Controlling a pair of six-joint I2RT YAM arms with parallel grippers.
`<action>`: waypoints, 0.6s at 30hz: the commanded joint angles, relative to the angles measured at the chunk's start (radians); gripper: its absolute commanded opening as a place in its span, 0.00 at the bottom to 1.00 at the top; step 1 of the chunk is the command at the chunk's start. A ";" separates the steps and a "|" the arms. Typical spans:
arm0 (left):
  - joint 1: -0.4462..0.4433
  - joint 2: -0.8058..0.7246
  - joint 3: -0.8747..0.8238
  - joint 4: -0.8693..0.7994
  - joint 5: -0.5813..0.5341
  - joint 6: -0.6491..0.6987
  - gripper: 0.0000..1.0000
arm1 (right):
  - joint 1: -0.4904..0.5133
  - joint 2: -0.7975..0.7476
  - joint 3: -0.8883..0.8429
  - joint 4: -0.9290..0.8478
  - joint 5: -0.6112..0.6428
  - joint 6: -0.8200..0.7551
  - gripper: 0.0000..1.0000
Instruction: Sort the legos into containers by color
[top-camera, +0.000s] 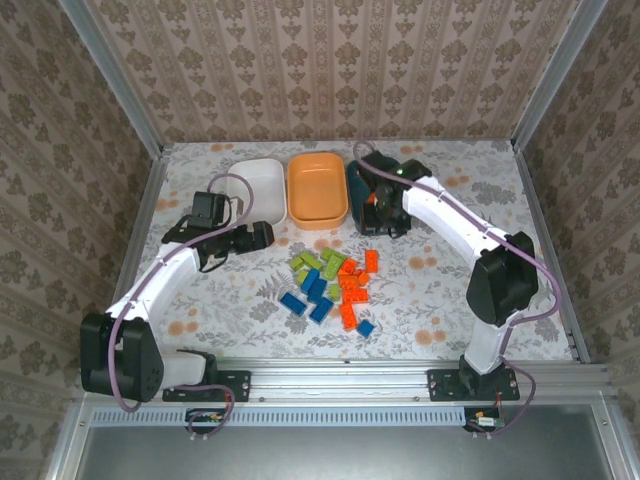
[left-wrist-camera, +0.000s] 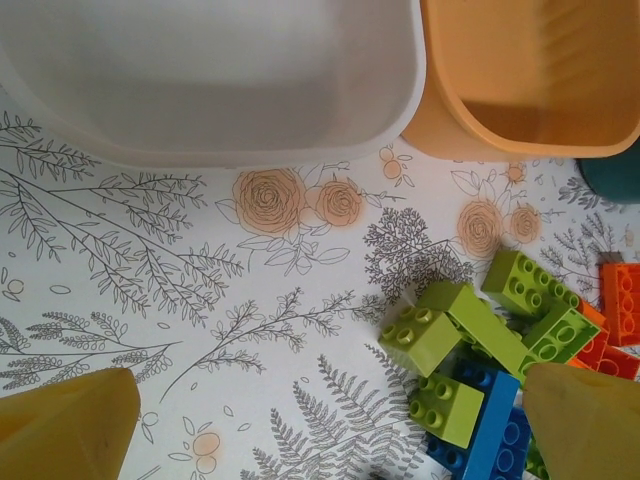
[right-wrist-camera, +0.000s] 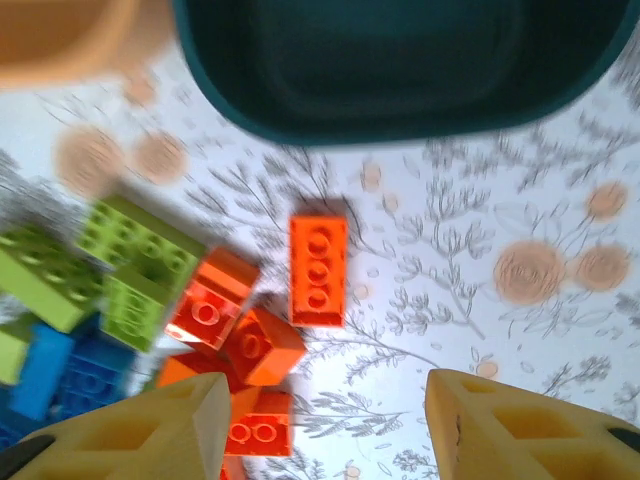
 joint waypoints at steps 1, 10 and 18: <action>0.006 -0.010 0.011 0.020 0.024 -0.031 1.00 | 0.017 -0.015 -0.112 0.113 -0.012 0.069 0.54; 0.003 -0.002 0.006 0.010 0.032 -0.050 1.00 | 0.021 0.107 -0.155 0.222 -0.007 0.073 0.53; 0.004 -0.031 -0.011 -0.015 0.020 -0.053 1.00 | 0.021 0.192 -0.179 0.266 -0.028 0.073 0.53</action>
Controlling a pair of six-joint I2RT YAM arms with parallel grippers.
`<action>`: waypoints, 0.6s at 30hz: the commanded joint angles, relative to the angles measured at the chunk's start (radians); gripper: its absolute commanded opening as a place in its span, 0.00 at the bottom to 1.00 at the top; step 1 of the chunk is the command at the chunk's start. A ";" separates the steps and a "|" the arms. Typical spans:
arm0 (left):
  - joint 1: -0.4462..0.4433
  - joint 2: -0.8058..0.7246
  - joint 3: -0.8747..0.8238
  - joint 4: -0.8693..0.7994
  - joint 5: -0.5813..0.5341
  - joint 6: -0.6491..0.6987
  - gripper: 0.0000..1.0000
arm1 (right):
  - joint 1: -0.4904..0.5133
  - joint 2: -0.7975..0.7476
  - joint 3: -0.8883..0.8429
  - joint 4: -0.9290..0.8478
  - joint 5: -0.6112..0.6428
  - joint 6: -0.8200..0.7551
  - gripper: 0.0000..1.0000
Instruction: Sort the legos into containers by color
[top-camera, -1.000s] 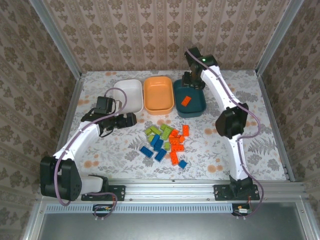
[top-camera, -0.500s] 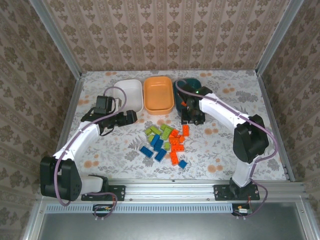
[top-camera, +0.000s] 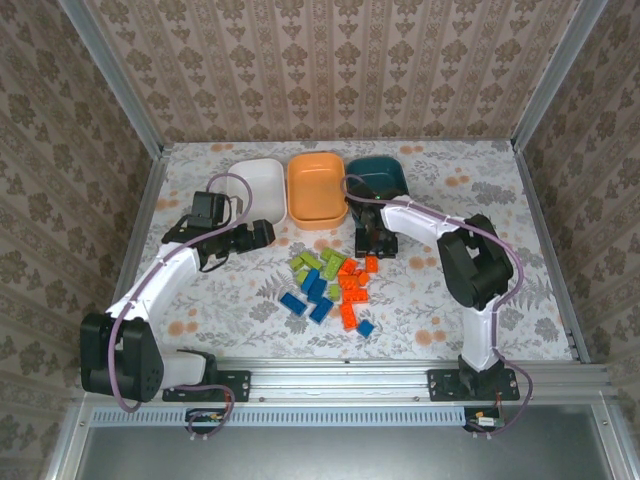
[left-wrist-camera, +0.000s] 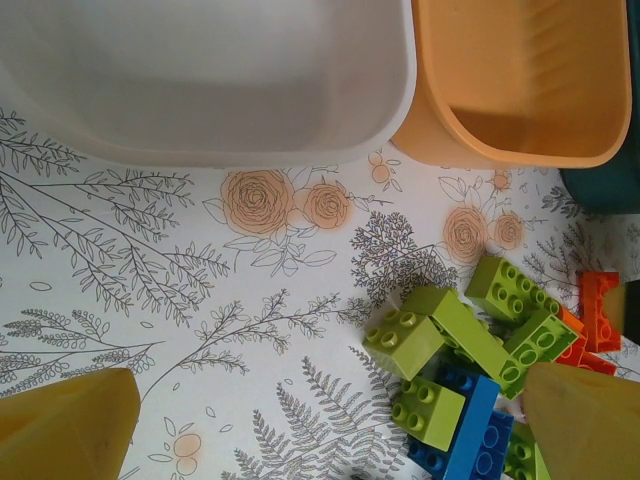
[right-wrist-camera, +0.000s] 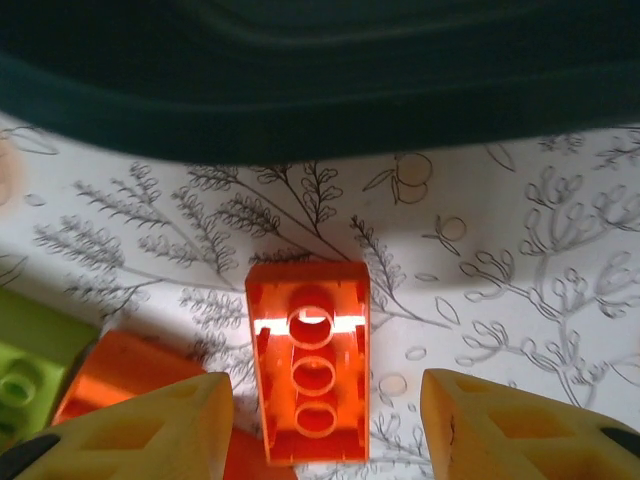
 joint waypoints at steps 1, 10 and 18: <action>0.004 -0.036 -0.016 -0.021 0.000 -0.018 1.00 | 0.004 0.021 -0.014 0.016 -0.019 0.013 0.53; 0.007 -0.038 -0.022 -0.022 -0.007 -0.023 1.00 | -0.002 0.046 -0.042 0.031 -0.014 0.006 0.45; 0.006 -0.031 -0.019 -0.017 -0.003 -0.024 1.00 | -0.003 -0.047 -0.046 -0.019 -0.005 -0.007 0.34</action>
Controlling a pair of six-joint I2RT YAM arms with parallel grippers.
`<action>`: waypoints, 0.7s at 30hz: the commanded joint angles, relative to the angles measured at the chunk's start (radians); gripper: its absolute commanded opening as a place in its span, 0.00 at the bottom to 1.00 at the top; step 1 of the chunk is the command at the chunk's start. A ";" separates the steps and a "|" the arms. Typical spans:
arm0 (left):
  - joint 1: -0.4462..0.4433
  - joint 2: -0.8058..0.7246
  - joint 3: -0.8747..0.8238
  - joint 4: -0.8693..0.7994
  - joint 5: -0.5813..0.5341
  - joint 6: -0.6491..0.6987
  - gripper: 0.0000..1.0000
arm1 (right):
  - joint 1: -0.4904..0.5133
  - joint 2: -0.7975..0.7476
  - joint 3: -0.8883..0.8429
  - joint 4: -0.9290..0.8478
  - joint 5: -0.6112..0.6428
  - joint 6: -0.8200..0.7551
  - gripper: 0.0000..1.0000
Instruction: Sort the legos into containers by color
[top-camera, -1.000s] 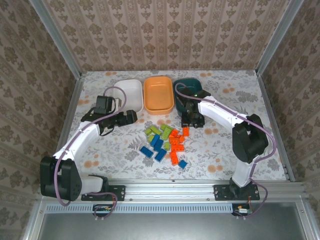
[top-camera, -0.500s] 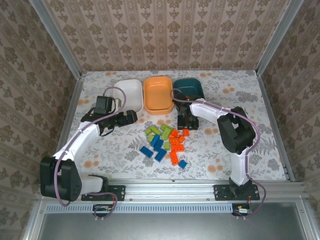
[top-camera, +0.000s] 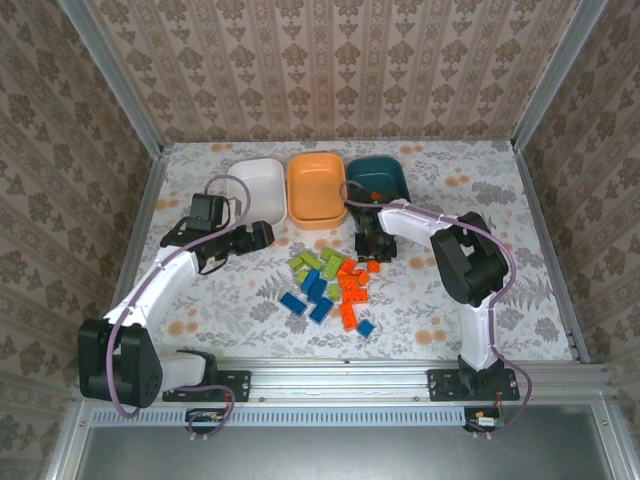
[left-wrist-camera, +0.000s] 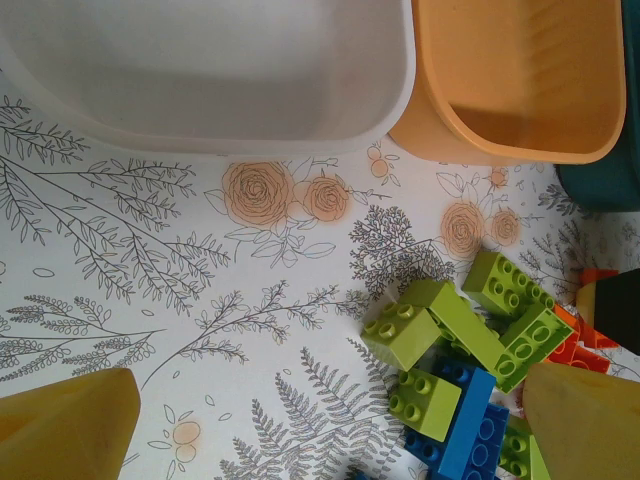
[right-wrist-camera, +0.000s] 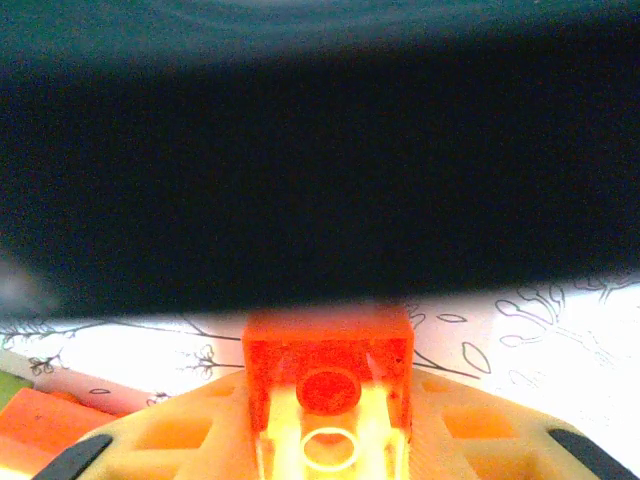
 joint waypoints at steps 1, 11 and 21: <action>0.006 -0.001 -0.003 -0.007 -0.002 -0.012 1.00 | -0.002 -0.094 -0.016 -0.070 0.003 -0.005 0.34; 0.005 0.041 0.021 0.032 0.015 -0.008 1.00 | -0.003 -0.373 0.031 -0.183 -0.044 0.041 0.32; -0.022 0.099 0.072 0.010 0.032 0.020 1.00 | -0.126 0.000 0.514 -0.222 -0.069 -0.050 0.32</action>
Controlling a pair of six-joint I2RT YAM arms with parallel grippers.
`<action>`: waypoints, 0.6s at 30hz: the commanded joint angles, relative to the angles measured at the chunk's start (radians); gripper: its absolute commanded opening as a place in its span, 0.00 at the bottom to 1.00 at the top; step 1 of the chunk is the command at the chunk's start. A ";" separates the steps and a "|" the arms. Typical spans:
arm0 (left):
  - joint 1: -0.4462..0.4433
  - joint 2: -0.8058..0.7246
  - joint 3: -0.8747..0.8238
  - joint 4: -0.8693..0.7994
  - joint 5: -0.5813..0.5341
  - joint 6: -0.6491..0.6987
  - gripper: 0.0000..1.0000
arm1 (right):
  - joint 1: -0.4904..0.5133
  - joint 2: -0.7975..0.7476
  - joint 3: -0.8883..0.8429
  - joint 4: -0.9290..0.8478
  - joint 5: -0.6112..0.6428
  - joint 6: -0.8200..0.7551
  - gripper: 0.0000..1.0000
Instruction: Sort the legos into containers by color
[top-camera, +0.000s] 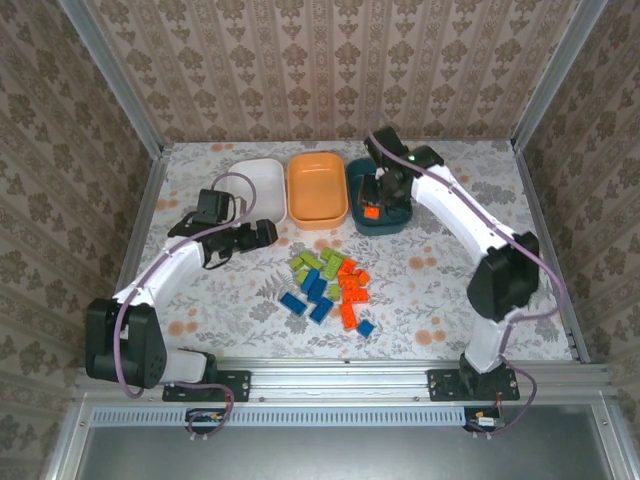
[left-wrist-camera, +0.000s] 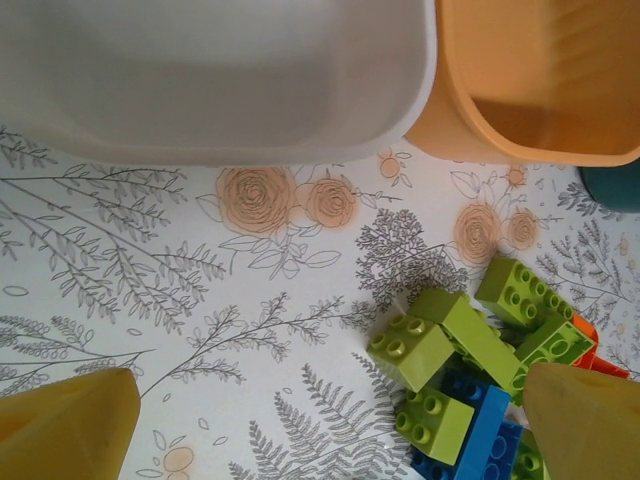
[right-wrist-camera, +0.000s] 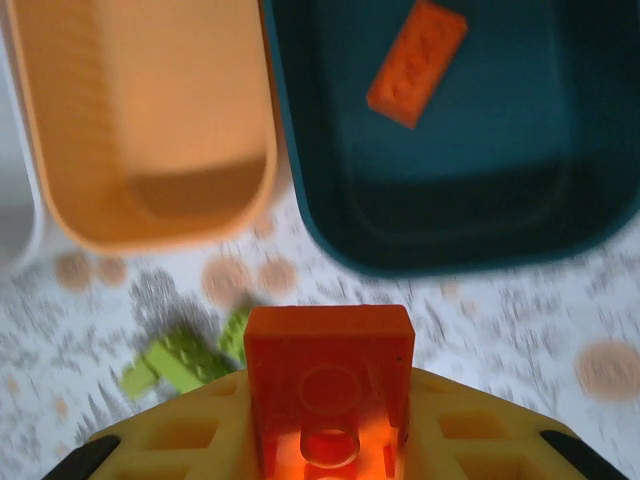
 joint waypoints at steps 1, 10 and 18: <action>-0.014 -0.004 0.035 -0.016 0.023 0.022 1.00 | -0.041 0.174 0.141 -0.054 -0.011 -0.048 0.32; -0.036 -0.036 0.018 -0.116 0.032 0.083 0.98 | -0.118 0.495 0.415 -0.105 -0.019 -0.076 0.33; -0.053 -0.051 -0.031 -0.159 0.040 0.099 0.97 | -0.138 0.553 0.457 -0.112 -0.019 -0.080 0.43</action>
